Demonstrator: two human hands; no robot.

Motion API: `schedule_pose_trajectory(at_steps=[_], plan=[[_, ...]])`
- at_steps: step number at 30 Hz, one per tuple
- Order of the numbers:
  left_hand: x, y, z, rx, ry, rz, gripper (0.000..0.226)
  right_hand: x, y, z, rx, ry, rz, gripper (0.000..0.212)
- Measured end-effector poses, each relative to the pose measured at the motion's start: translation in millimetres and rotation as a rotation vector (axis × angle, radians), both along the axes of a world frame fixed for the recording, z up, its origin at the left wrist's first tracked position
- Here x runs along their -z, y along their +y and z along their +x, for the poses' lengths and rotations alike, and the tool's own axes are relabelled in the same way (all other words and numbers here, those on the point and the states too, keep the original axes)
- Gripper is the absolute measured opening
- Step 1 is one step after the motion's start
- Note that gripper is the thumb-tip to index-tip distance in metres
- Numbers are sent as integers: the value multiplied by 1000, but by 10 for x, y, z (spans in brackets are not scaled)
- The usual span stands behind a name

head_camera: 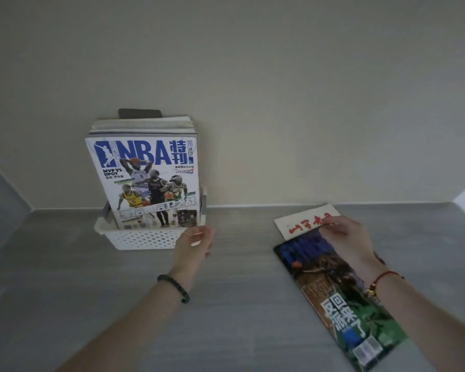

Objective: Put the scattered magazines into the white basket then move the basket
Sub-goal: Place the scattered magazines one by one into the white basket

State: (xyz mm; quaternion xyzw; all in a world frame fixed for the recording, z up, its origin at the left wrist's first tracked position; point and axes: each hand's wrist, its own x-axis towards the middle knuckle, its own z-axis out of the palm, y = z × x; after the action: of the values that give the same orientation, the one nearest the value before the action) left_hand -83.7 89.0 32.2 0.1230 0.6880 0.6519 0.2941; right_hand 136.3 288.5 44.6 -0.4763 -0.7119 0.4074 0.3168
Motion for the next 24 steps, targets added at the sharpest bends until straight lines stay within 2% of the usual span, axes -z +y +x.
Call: schedule_pose_trajectory(at_steps=[2, 5, 9, 16, 21, 24], plan=[[87, 138, 315, 51, -33, -31, 5, 98, 118, 333, 34, -38, -22, 14], [237, 316, 777, 140, -101, -68, 18, 235, 257, 774, 49, -84, -97, 19], [440, 491, 1355, 137, -193, -80, 26, 424, 341, 1223, 10, -189, -177, 30], [697, 652, 2036, 188, -290, -193, 50, 722, 259, 1577, -205, -464, -185, 54], [711, 813, 2195, 106, -434, -115, 39, 964, 155, 1655, -376, -721, -72, 73], [738, 889, 2178, 56, -546, -36, 36, 1020, 151, 1665, -403, -757, -52, 81]])
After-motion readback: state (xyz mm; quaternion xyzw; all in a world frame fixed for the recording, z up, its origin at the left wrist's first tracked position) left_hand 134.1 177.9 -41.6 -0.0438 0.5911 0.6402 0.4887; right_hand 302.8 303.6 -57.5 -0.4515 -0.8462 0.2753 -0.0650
